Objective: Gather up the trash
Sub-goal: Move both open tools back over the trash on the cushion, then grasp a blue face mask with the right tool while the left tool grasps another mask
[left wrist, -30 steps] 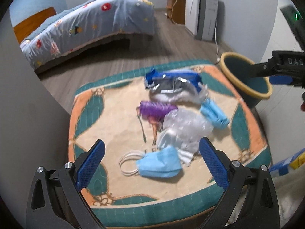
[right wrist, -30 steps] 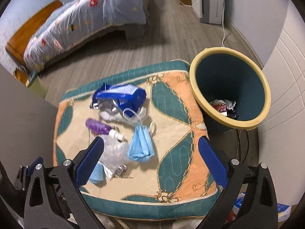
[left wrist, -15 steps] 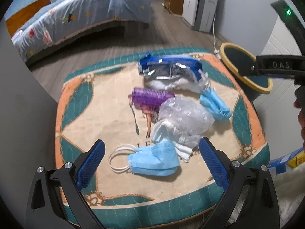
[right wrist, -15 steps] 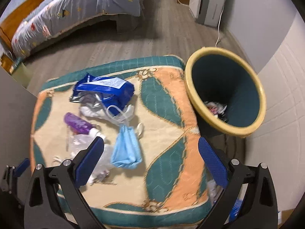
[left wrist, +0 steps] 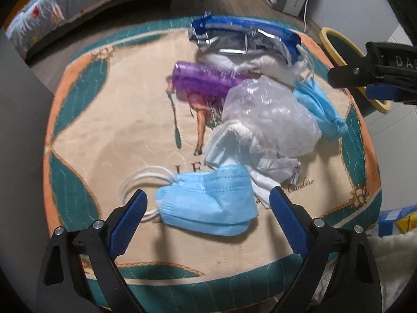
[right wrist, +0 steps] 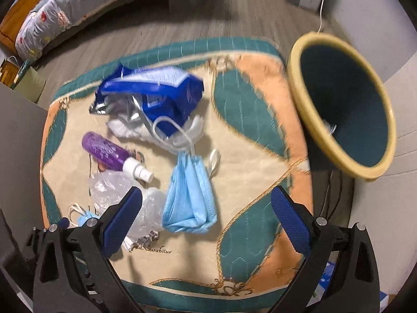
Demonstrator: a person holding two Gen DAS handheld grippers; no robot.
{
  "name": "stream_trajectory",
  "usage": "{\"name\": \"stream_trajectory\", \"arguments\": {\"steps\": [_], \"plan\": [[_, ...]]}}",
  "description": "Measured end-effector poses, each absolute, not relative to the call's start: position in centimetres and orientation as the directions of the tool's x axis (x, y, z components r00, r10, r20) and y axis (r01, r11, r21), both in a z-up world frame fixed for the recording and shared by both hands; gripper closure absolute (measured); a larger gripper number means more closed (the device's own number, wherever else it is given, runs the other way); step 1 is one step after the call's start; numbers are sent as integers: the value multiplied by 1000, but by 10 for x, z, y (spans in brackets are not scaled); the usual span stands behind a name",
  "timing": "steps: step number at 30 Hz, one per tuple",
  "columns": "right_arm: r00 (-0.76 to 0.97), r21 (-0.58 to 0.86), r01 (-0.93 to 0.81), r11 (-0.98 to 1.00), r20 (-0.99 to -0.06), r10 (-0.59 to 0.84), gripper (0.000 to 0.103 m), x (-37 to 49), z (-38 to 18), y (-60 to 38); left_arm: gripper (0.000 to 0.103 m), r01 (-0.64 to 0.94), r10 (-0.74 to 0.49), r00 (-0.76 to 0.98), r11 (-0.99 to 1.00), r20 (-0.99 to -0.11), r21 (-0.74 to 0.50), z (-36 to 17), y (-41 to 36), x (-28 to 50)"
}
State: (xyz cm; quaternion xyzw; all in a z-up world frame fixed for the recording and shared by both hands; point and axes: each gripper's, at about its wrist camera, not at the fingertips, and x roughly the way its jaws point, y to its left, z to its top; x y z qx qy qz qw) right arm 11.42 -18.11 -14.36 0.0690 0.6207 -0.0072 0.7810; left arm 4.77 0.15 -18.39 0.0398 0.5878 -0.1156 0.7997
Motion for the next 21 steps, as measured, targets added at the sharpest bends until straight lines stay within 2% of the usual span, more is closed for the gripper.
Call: {"name": "stream_trajectory", "arguments": {"steps": [2,8,12,14,16,18,19,20,21], "plan": [[218,76,70,995,-974,59,10,117,-149,-176,26,235,-155,257,967,-954,-94,-188,2,49],[163,109,56,993,-982,98,30,123,-166,-168,30,234,-164,231,966,-959,-109,-194,8,51],[137,104,53,993,-986,95,37,126,-173,-165,30,250,-134,226,965,-965,-75,-199,9,52],[123,107,47,993,-987,100,48,126,-177,-163,30,244,-123,236,968,-964,-63,-199,12,54],[107,102,37,994,-989,98,59,126,-180,-162,35,238,-126,237,969,-963,-68,-199,14,56],[94,108,32,994,-990,104,67,125,-181,-163,40,247,-136,234,966,-963,-77,-197,15,56],[93,119,33,992,-989,115,70,124,-181,-164,47,259,-138,235,963,-962,-75,-196,13,56],[96,125,35,992,-988,121,71,124,-179,-164,60,274,-143,232,959,-962,-77,-195,12,58],[101,134,36,990,-986,130,72,124,-176,-166,65,281,-150,227,956,-962,-82,-192,8,60]]}}
